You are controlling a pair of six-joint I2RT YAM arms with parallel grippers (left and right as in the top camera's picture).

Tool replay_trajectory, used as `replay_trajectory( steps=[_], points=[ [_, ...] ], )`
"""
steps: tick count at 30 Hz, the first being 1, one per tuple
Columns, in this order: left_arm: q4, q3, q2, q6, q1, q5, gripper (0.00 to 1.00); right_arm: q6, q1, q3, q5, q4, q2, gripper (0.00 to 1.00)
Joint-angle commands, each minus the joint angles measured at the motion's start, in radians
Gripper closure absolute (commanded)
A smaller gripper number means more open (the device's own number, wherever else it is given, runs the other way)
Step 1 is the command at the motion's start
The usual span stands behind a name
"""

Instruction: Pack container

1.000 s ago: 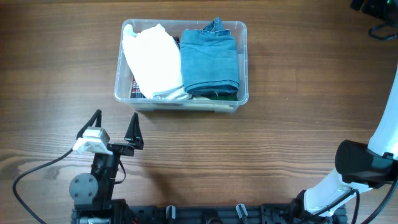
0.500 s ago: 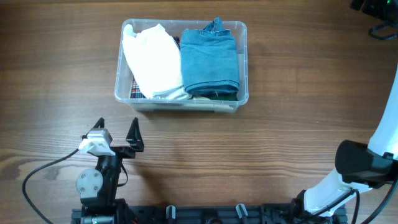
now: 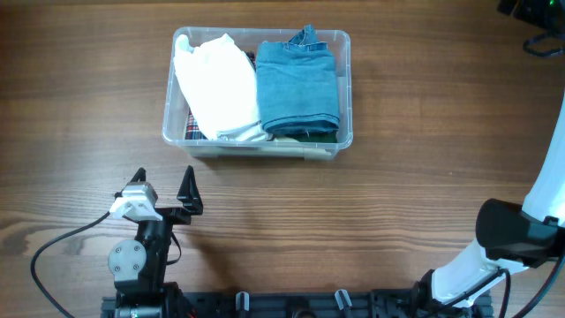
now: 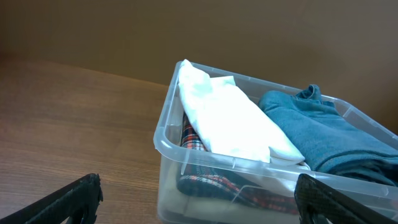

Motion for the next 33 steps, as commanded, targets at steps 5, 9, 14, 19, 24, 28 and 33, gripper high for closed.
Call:
replay_trajectory(
  steps=[5, 9, 14, 19, 24, 28, 33],
  points=[
    [-0.003, -0.007, -0.005, -0.01, 0.006, -0.011, 0.0, 0.02, 0.002, -0.002, 0.011, 0.003, 0.003, 0.0],
    [-0.003, -0.007, -0.005, -0.01, 0.006, -0.011, 0.0, 0.02, 0.003, -0.002, 0.011, 0.003, 0.004, 0.0],
    [-0.003, -0.007, -0.005, -0.01, 0.006, -0.012, 0.0, 0.02, 0.039, -0.002, 0.011, 0.003, -0.048, 0.0],
    [-0.003, -0.007, -0.005, -0.01, 0.006, -0.012, 0.0, 0.01, 0.153, -0.026, 0.027, 0.015, -0.224, 0.0],
    [-0.003, -0.007, -0.005, -0.01, 0.006, -0.012, 0.0, 0.029, 0.211, -0.372, 0.01, 0.061, -0.529, 0.0],
    [-0.003, -0.007, -0.005, -0.01, 0.006, -0.011, 0.0, 0.071, 0.211, -0.835, -0.02, 0.491, -0.817, 0.0],
    [-0.003, -0.007, -0.005, -0.01, 0.006, -0.011, 0.0, 0.053, 0.211, -1.414, -0.029, 1.075, -1.152, 0.0]
  ],
)
